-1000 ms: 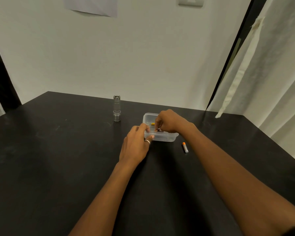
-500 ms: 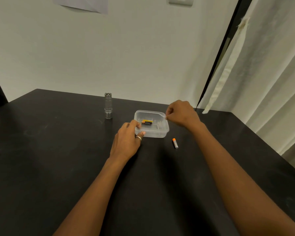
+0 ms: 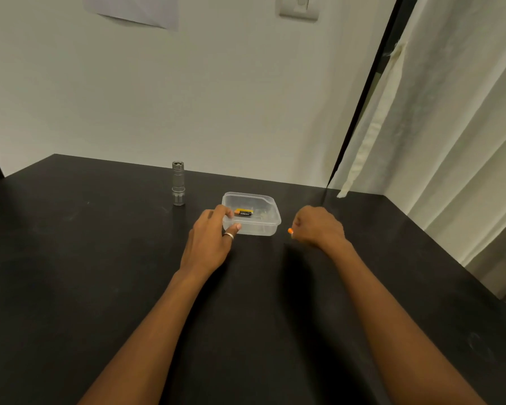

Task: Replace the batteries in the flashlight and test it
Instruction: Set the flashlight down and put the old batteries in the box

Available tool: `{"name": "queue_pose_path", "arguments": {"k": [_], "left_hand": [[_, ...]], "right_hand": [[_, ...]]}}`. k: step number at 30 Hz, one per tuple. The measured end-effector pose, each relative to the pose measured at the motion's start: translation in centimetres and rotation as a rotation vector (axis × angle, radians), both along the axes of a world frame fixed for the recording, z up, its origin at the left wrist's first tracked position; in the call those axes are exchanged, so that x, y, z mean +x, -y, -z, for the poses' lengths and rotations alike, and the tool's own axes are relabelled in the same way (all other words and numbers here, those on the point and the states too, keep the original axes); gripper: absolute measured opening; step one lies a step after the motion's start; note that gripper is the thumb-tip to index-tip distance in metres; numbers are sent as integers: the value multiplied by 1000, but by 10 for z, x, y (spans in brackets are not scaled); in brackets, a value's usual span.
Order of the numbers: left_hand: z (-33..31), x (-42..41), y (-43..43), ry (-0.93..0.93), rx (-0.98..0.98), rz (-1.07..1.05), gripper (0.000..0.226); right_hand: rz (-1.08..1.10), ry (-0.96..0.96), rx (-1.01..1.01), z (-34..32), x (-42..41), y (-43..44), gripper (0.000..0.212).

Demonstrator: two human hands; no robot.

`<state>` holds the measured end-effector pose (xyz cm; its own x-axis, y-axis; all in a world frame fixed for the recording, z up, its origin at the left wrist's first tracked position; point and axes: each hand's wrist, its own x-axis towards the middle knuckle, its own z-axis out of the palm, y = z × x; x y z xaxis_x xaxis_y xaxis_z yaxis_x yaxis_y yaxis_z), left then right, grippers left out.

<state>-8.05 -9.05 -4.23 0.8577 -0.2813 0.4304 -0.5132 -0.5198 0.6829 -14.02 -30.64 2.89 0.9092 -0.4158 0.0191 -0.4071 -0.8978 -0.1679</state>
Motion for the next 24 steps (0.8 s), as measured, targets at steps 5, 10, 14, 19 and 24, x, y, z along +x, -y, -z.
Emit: {"name": "queue_pose_path", "arguments": {"k": [5,10,14,19,24], "left_hand": [[0,-1,0,-1,-18,5,24],[2,-2,-1,20,-23,29,24],[1,-1,-1,19,-26,41,22],[1,-1,-1,14,-2,32,23],[1,-1,0,22,1,23,22]], "right_hand": [[-182,290,-12,-32,27,-18,9],[-394,-15,25,-25,78,-45,12],[-415,-57,29,-6,97,-44,15],[-451,-72,10,3,106,-45,43],[-482,-124,-56,5,115,-45,37]]}}
